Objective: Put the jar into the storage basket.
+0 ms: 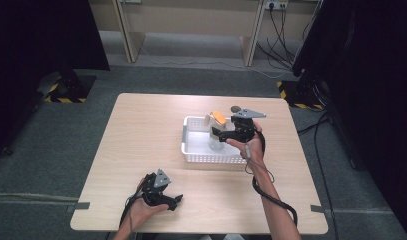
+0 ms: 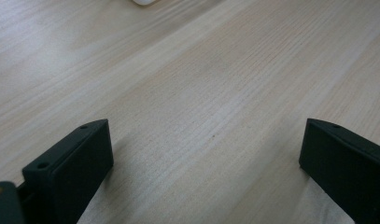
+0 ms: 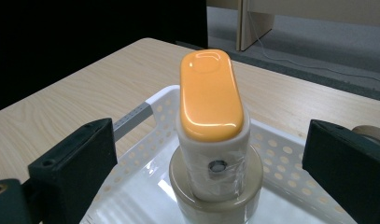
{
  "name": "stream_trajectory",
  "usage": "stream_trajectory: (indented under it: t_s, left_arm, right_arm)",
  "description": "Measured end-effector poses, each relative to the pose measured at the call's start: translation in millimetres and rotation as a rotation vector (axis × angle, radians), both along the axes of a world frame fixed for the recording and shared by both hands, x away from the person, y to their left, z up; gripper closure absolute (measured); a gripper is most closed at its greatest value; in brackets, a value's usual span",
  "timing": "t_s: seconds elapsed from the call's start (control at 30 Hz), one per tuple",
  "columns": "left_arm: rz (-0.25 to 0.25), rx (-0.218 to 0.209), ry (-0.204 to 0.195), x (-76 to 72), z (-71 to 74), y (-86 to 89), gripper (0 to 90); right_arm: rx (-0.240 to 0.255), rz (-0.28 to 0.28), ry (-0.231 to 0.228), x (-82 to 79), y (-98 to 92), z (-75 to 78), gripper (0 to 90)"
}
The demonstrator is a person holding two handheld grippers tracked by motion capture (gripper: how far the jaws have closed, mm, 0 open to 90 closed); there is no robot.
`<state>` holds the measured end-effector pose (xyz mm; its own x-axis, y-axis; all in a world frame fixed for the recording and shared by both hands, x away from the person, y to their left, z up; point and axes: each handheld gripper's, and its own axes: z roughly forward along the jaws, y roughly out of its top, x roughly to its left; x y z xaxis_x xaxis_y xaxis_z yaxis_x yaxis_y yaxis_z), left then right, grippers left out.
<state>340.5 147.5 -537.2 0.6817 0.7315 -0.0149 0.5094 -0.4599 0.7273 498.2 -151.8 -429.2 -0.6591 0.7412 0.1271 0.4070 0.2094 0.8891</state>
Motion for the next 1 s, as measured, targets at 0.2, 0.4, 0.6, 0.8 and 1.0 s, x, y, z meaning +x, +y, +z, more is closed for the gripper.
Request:
stream_trajectory:
  t_s: [0.2, 0.4, 0.6, 0.8, 1.0]
  left_arm:
    - [-0.001, 0.002, 0.0, 0.0, 0.1, 0.1, 1.9]
    - [-0.001, 0.002, 0.001, 0.0, 0.1, 0.1, 1.9]
    - [-0.001, 0.002, 0.001, -0.1, 0.1, 0.1, 1.9]
    - [-0.001, 0.002, 0.001, 0.0, 0.1, 0.1, 1.9]
    - [-0.001, 0.002, 0.001, 0.0, 0.1, 0.1, 1.9]
  right_arm:
    - [0.006, 0.0, 0.005, -6.1, -3.1, -1.2, 3.4]
    - [0.014, -0.002, -0.003, -14.3, -7.9, -0.4, 3.7]
    - [0.019, 0.006, -0.01, -22.3, -11.2, 0.9, 4.0]
    - [0.029, 0.019, -0.025, -33.2, -13.3, 2.6, 4.5]
    - [0.034, 0.035, -0.03, -41.2, -12.4, 3.8, 4.8]
